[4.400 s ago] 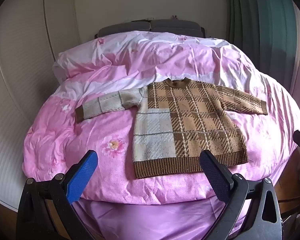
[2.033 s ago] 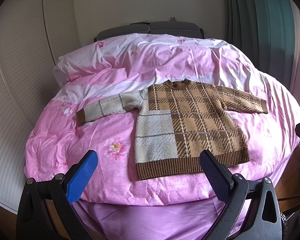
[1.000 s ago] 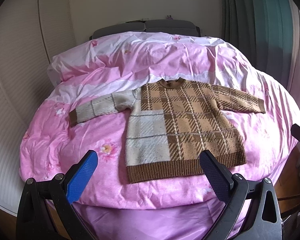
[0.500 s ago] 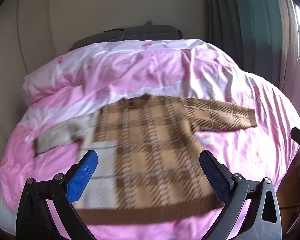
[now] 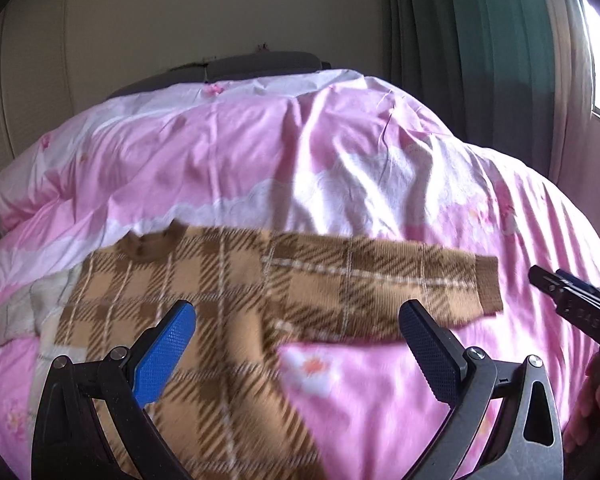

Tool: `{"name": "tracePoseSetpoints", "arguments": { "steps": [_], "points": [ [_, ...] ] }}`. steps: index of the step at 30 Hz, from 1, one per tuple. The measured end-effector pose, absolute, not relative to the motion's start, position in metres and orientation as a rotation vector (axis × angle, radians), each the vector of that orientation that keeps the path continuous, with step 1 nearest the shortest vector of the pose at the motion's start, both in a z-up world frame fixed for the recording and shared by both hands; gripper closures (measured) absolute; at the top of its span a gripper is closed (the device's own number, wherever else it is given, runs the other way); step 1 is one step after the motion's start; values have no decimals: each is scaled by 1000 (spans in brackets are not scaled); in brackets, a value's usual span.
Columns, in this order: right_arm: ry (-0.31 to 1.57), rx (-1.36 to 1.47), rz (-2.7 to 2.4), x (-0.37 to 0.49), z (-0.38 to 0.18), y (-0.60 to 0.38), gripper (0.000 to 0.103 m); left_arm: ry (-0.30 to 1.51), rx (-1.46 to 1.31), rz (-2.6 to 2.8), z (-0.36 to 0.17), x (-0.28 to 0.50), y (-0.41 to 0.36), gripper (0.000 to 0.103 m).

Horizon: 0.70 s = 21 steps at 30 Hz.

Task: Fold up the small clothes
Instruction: 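Grasp the brown sleeve cuff with the right gripper while the left tool approaches the sweater, then carry the sleeve across the sweater body with the right gripper and release it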

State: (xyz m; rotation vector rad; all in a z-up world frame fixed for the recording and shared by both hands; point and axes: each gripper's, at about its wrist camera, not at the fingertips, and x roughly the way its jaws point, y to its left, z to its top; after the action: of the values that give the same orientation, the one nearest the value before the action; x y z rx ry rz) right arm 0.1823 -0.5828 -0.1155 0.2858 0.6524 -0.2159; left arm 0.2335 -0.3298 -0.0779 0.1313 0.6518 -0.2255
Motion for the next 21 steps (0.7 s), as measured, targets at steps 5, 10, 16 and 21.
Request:
{"name": "tracePoseSetpoints", "arguments": {
  "steps": [5, 10, 16, 21],
  "points": [
    [689, 333, -176, 224, -148, -615, 57, 631, 133, -204, -91, 261, -349, 0],
    [726, 307, -161, 250, -170, -629, 60, 669, 131, -203, -111, 281, -363, 0],
    [756, 332, -124, 267, -190, -643, 60, 687, 134, -213, -128, 292, -369, 0],
    [753, 348, -63, 274, -195, -643, 75, 702, 131, -218, -134, 296, -368, 0]
  ]
}}
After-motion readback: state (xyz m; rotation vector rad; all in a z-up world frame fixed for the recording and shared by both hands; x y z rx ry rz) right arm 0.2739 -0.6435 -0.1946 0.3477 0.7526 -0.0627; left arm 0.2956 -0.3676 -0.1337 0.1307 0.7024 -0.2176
